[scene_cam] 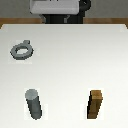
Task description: Put the loop with the handle onto the peg.
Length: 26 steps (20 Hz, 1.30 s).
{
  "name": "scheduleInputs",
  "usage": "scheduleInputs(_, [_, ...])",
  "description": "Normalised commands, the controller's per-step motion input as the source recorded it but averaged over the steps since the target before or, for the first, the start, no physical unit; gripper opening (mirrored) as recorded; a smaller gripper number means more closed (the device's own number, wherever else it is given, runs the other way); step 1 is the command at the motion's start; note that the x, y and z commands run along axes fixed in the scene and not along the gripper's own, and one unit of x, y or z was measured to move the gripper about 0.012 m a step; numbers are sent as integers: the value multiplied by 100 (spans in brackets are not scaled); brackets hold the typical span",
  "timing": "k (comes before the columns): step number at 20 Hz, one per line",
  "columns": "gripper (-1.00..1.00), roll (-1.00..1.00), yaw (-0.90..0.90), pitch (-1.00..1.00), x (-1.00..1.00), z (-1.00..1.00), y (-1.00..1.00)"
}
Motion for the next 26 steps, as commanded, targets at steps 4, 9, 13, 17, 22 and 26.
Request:
scheduleInputs(4, [100,0,0,0,0,0,-100])
scheduleInputs(9, [100,0,0,0,0,0,-100])
scheduleInputs(13, [100,0,0,0,-25,0,-50])
scheduleInputs(17, [100,0,0,0,-50,0,6])
scheduleInputs(22, [100,0,0,0,-60,0,0])
scheduleInputs(26, [100,0,0,0,-25,-50,-25])
